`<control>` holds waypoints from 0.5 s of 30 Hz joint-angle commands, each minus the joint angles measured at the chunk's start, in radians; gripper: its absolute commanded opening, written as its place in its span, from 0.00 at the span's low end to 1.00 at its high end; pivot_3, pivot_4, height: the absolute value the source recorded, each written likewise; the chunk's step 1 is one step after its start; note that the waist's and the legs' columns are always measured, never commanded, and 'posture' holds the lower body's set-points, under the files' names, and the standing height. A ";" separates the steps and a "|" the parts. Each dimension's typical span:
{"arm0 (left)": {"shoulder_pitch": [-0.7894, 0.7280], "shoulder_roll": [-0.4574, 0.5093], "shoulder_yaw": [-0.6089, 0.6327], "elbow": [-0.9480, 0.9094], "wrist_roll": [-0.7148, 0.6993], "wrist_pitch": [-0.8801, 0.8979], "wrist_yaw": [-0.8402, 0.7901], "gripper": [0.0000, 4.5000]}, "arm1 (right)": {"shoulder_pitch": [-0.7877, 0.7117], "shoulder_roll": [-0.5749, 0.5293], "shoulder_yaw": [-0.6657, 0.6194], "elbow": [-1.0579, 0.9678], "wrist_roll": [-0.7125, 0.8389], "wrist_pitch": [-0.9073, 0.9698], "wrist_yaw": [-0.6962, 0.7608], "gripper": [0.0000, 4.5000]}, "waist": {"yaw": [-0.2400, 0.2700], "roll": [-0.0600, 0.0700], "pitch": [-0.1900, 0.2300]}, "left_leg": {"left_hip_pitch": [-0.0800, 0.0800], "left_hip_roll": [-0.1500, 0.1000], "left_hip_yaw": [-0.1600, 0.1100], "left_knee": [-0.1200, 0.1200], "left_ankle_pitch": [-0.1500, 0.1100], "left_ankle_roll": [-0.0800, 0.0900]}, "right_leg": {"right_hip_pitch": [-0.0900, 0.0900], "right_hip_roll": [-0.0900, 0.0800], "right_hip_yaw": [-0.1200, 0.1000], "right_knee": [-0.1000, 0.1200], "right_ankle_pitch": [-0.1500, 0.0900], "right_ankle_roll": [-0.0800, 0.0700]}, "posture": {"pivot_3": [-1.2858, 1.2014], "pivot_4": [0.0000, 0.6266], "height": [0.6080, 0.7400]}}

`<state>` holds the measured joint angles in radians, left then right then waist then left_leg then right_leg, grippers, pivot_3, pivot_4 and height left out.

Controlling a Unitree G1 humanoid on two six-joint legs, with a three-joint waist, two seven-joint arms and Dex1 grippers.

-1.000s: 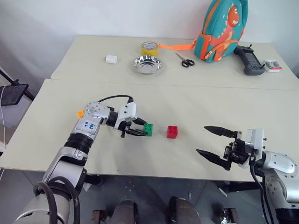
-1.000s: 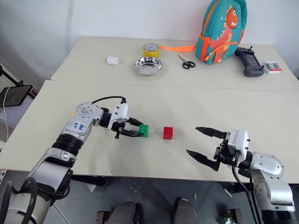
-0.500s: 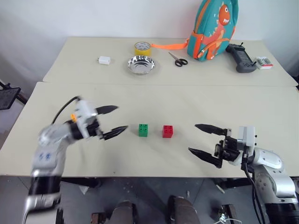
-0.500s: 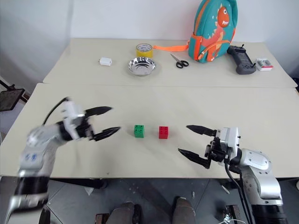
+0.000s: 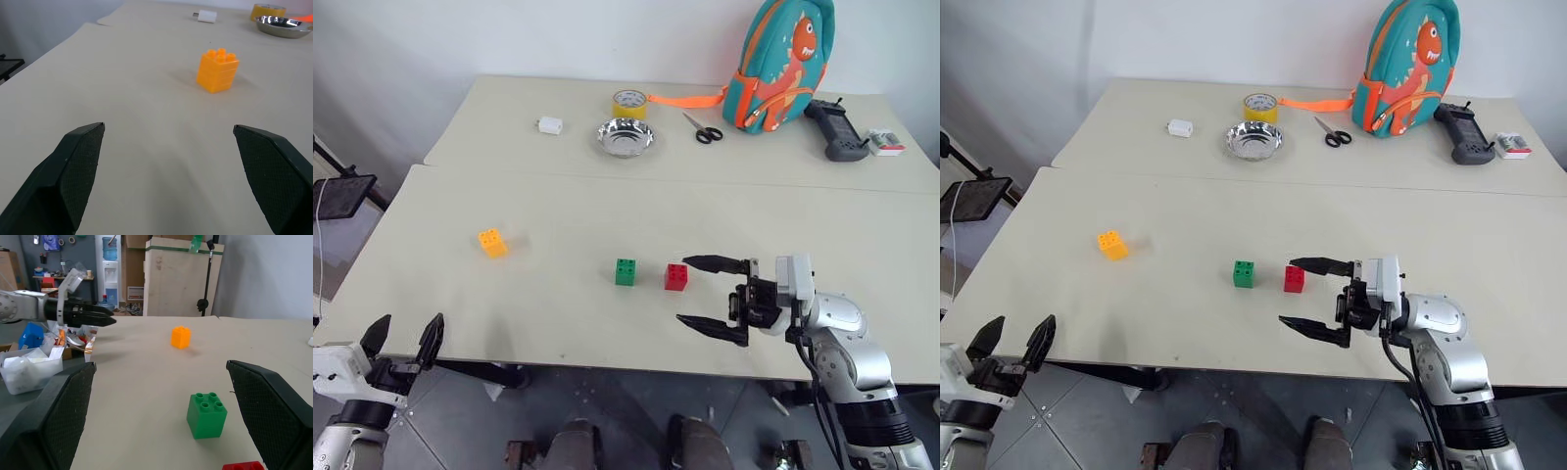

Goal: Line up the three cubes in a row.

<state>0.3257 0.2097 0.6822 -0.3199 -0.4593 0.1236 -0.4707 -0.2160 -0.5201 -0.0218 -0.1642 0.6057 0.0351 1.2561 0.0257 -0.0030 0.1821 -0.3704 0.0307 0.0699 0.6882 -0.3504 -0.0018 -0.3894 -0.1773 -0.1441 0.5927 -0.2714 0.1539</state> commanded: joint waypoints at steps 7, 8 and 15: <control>-0.348 -0.090 -0.214 -0.061 0.171 0.281 0.502 1.00 | -0.007 -0.032 -0.032 -0.004 0.022 0.015 0.023 1.00 | -0.002 -0.002 -0.002 | 0.000 0.000 0.000 0.001 0.000 0.000 | 0.000 0.000 0.000 0.002 0.000 0.000 | 0.52 0.24 1.00; -0.374 -0.104 -0.227 -0.056 0.190 0.299 0.541 1.00 | -0.007 -0.032 -0.033 -0.007 0.023 0.018 0.020 1.00 | -0.003 -0.002 -0.002 | 0.000 0.000 0.000 0.001 0.000 0.000 | 0.000 0.000 0.000 0.002 0.000 0.000 | 0.52 0.24 1.00; -0.553 -0.146 -0.303 0.091 0.239 0.305 0.645 1.00 | 0.010 -0.029 -0.040 -0.035 0.022 0.031 0.004 1.00 | 0.002 -0.003 -0.002 | -0.001 0.000 0.001 0.002 0.000 0.000 | 0.000 0.000 0.000 0.002 0.000 0.000 | 0.52 0.24 1.00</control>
<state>-0.2075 0.0656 0.3827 -0.2437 -0.2378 0.4453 0.1478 -0.2128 -0.5440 -0.0444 -0.1594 0.6074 0.0671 1.2640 0.0278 -0.0055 0.1798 -0.3712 0.0308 0.0706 0.6912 -0.3505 -0.0020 -0.3894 -0.1768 -0.1442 0.5941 -0.2709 0.1539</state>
